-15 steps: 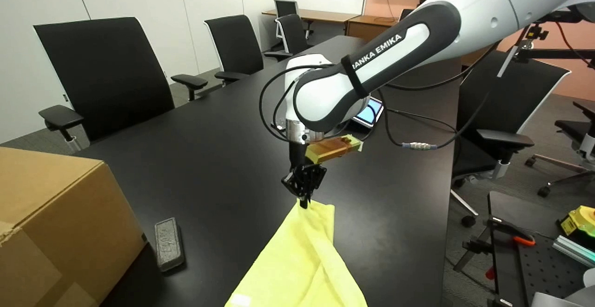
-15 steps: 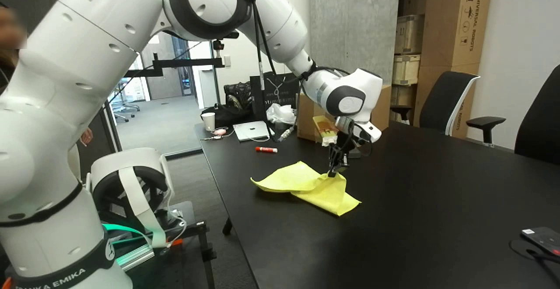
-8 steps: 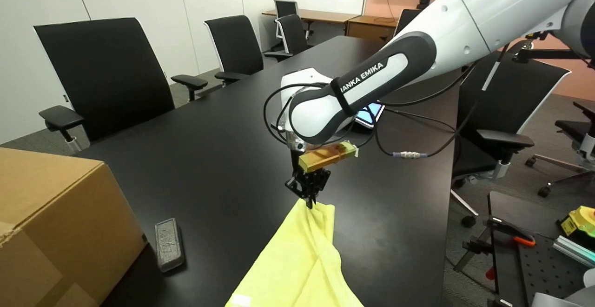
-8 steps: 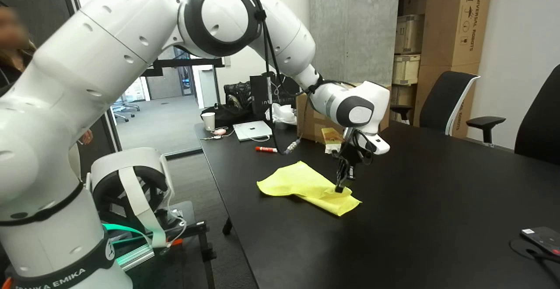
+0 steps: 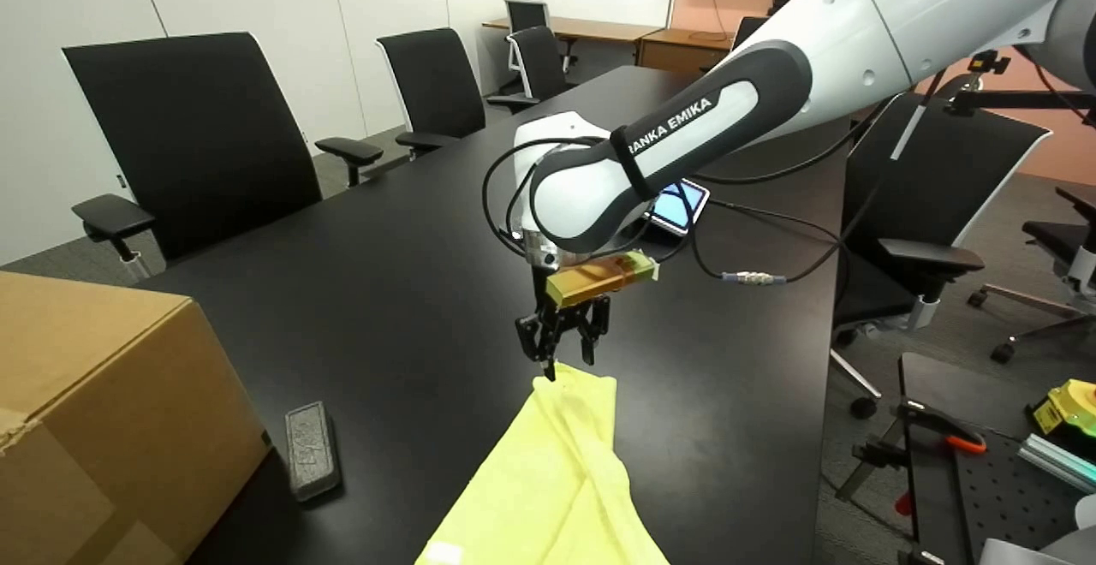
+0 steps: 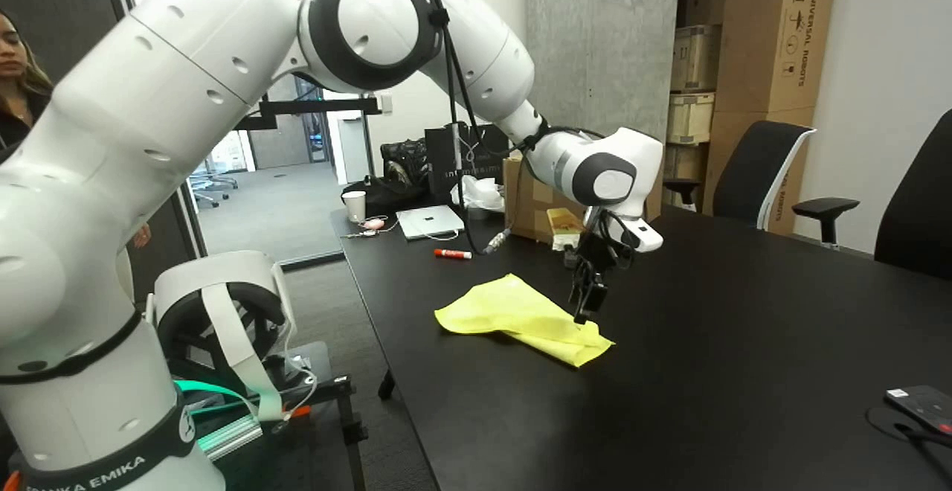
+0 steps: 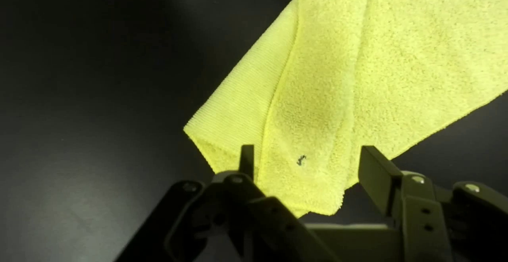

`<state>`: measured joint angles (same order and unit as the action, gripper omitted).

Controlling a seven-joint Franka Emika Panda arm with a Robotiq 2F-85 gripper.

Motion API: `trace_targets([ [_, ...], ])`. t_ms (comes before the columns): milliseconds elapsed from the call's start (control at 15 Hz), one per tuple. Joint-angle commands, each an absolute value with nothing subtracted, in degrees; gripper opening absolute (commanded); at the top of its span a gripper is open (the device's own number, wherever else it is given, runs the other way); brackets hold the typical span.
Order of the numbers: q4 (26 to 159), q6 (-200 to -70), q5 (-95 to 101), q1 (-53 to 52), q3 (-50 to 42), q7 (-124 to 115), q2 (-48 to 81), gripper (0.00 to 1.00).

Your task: Fold the towel once

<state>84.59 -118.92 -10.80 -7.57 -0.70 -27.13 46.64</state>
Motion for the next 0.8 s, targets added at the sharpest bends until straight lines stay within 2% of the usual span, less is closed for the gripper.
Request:
trace_targets([
  [0,93.3,-121.1,-10.6,-7.9,1.3,-21.6,40.2,1.0],
  [733,116.7,-125.8,-7.5,-9.2,10.0,3.3,31.7,1.0],
])
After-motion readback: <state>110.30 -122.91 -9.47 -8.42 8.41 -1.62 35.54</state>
